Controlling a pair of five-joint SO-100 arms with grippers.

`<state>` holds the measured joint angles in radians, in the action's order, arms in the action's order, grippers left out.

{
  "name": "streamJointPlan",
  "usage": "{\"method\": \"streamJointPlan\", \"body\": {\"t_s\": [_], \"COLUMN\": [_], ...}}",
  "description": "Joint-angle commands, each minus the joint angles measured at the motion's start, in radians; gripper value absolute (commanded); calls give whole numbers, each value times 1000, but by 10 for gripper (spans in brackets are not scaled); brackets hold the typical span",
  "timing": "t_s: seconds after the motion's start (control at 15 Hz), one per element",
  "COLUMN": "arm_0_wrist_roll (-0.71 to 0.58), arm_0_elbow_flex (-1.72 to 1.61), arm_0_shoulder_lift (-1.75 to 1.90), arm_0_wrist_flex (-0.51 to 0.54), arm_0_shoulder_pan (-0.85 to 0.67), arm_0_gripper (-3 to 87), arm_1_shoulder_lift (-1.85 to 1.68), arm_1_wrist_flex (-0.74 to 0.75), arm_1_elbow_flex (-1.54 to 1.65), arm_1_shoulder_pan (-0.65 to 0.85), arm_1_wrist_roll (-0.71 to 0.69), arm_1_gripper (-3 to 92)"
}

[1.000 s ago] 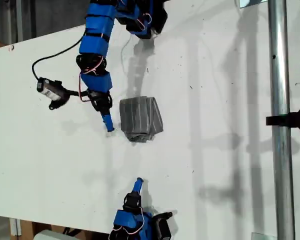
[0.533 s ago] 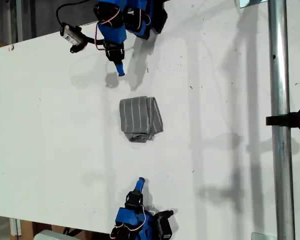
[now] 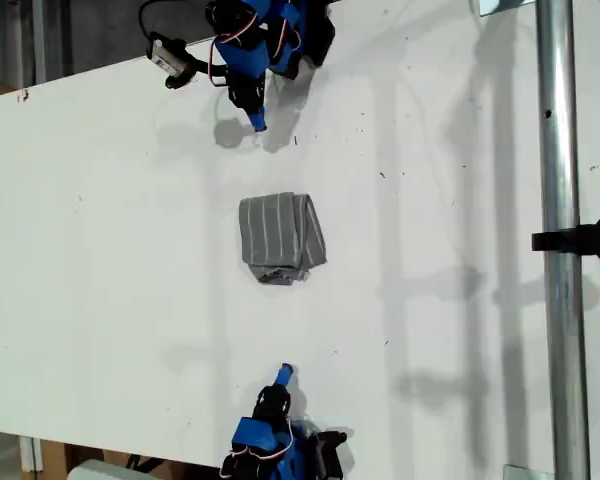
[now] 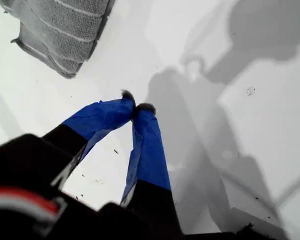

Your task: Grasp corners of a towel and fold twice.

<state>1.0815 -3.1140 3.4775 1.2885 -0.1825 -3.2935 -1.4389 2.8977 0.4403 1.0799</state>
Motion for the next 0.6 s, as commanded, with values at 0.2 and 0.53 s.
{"method": "streamJointPlan", "body": {"t_s": [0.2, 0.53], "arm_0_wrist_roll": [-135, -135], "arm_0_elbow_flex": [-6, -6], "arm_0_shoulder_lift": [2, 2], "arm_0_wrist_flex": [0, 0], "arm_0_shoulder_pan": [0, -2], "arm_0_gripper": [-23, -23], "arm_1_shoulder_lift": [5, 5], "arm_1_wrist_flex": [-11, -11], "arm_1_elbow_flex": [-5, -5], "arm_1_shoulder_pan": [-15, -20], "arm_1_wrist_roll": [-3, -3], "arm_1_gripper": [9, 9]}}
